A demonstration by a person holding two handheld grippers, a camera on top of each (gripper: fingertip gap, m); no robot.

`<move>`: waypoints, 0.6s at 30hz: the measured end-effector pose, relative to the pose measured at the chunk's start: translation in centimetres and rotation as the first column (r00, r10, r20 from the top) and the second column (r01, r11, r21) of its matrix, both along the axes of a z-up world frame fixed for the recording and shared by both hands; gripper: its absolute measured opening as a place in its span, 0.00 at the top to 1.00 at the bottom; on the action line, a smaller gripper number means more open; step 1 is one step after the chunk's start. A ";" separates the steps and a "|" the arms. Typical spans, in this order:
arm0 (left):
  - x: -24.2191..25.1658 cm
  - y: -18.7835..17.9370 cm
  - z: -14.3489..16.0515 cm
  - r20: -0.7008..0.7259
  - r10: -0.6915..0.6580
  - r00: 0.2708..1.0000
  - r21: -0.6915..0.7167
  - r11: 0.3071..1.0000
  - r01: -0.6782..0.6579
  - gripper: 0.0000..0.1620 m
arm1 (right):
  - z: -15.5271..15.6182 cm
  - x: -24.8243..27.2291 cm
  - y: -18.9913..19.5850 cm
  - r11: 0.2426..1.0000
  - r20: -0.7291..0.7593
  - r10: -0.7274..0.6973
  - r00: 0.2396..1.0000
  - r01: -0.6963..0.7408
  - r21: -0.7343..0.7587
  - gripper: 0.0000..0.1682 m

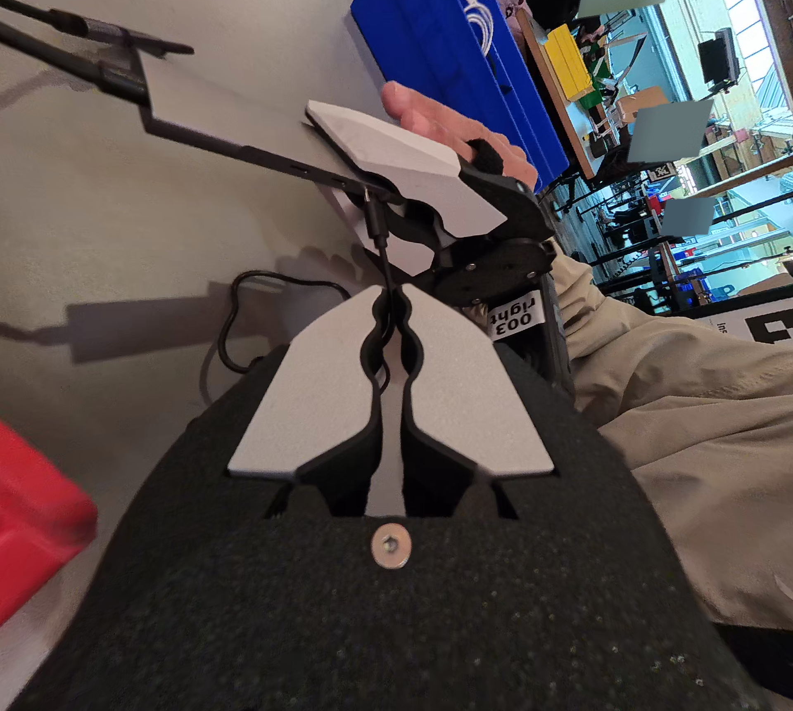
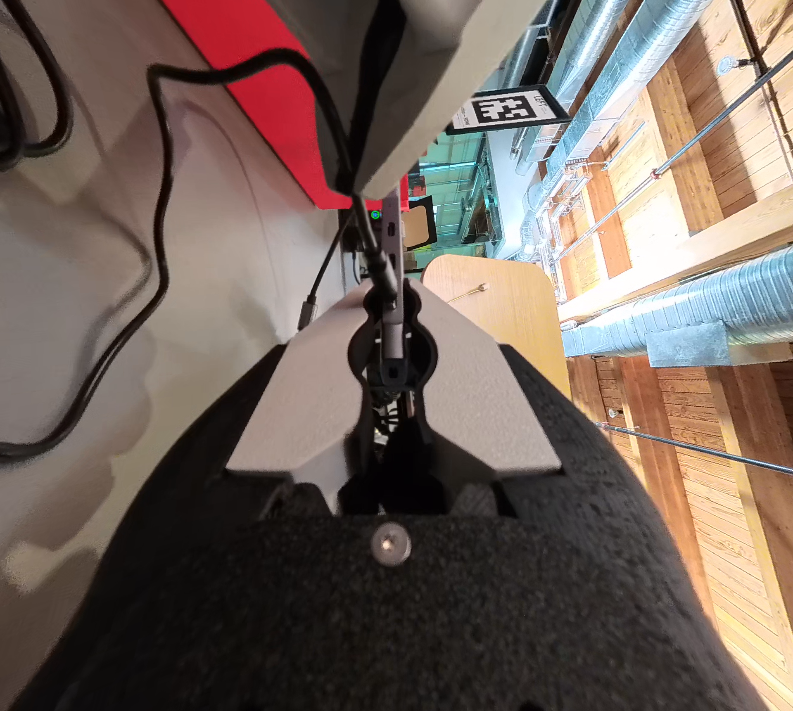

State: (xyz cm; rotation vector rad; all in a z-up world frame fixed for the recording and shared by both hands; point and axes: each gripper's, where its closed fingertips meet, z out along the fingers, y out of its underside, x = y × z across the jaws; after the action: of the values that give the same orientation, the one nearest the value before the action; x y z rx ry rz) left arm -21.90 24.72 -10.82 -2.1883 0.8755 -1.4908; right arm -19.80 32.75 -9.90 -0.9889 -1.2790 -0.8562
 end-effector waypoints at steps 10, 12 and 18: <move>0.5 -0.1 1.1 0.054 0.018 0.998 0.042 0.999 -0.020 0.99 | 0.6 0.4 0.1 0.999 -0.014 -0.028 1.000 0.028 0.018 0.96; 0.6 -0.3 1.1 0.050 0.007 0.999 0.060 0.998 -0.010 0.99 | 0.6 0.4 0.1 1.000 -0.028 -0.022 0.999 0.022 0.013 0.96; 0.5 0.0 1.2 0.024 0.013 1.000 0.108 0.994 -0.016 0.99 | 0.7 0.3 -0.1 1.000 -0.037 -0.016 0.999 0.017 0.014 0.96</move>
State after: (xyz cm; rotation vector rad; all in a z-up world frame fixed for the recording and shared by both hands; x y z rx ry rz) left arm -21.42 24.68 -9.57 -2.0914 0.9095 -1.4243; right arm -19.52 32.69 -9.19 -1.0004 -1.2334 -0.8556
